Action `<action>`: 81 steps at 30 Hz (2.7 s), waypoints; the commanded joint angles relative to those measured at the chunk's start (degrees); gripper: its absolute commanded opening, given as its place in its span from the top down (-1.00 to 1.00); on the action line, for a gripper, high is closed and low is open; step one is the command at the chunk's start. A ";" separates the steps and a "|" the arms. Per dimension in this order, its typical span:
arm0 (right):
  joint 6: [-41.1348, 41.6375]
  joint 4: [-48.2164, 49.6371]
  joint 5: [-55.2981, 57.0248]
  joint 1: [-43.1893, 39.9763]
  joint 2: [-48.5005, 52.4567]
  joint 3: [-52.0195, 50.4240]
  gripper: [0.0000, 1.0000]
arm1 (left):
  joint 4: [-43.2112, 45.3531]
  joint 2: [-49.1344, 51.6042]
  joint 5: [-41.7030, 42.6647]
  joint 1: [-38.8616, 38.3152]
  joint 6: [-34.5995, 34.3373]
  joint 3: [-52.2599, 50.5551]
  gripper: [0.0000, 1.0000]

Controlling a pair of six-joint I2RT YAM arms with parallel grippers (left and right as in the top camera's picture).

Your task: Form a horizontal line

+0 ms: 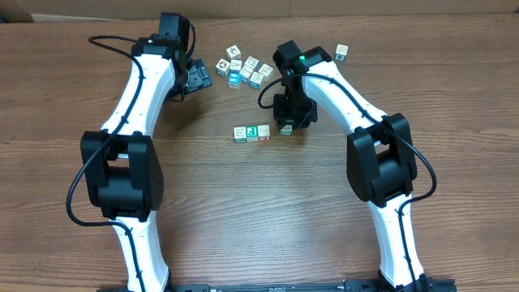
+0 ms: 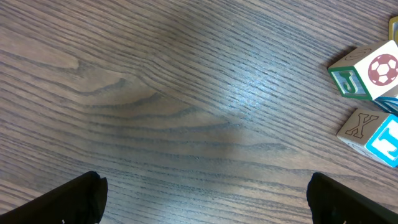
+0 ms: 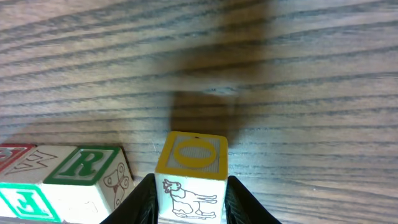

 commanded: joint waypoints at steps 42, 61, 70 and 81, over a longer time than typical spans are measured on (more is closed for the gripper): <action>1.75 9.62 9.84 -1.55 -1.16 -0.22 -0.40 | -0.11 0.81 -0.57 -0.07 0.87 1.09 -1.00; 4.74 0.59 14.75 -2.25 -1.16 -0.22 0.42 | -0.11 0.81 -0.57 -0.07 0.87 1.09 -1.00; 4.28 -0.42 9.07 -2.14 -1.16 -0.22 0.43 | -0.11 0.81 -0.57 -0.07 0.87 1.09 -1.00; 4.09 -2.54 7.19 -2.08 -1.16 -0.22 0.43 | -0.11 0.81 -0.57 -0.07 0.87 1.09 -1.00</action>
